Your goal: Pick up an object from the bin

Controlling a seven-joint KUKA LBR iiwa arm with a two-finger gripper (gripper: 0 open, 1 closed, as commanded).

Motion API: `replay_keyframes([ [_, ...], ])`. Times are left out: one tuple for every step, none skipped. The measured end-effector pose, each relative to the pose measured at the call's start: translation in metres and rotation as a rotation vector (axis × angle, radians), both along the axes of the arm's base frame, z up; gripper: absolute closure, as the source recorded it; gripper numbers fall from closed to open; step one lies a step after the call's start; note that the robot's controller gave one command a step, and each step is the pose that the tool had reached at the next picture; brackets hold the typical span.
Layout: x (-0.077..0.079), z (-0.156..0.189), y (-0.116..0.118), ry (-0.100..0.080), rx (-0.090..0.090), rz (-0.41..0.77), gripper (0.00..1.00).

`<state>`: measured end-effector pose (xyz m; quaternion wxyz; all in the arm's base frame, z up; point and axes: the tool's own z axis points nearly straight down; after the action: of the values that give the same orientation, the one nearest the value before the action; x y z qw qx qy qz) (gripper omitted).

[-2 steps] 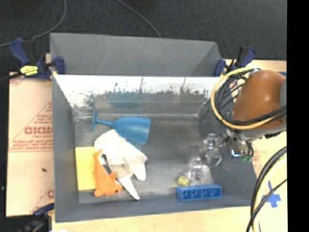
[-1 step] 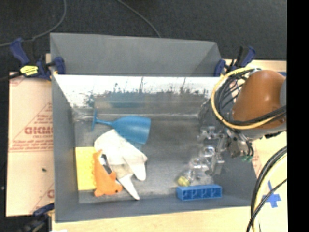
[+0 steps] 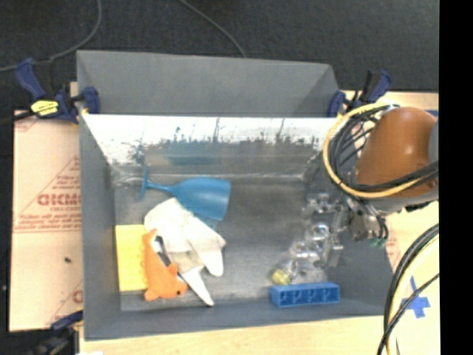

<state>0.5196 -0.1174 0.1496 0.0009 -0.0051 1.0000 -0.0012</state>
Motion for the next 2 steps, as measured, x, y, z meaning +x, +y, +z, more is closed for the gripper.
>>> replay_keyframes([
  [-0.0081, -0.0475, 0.0162, -0.001, -0.001, 0.334, 0.0],
  [-0.0069, -0.0539, 0.0227, -0.004, 0.001, -0.03, 0.0],
])
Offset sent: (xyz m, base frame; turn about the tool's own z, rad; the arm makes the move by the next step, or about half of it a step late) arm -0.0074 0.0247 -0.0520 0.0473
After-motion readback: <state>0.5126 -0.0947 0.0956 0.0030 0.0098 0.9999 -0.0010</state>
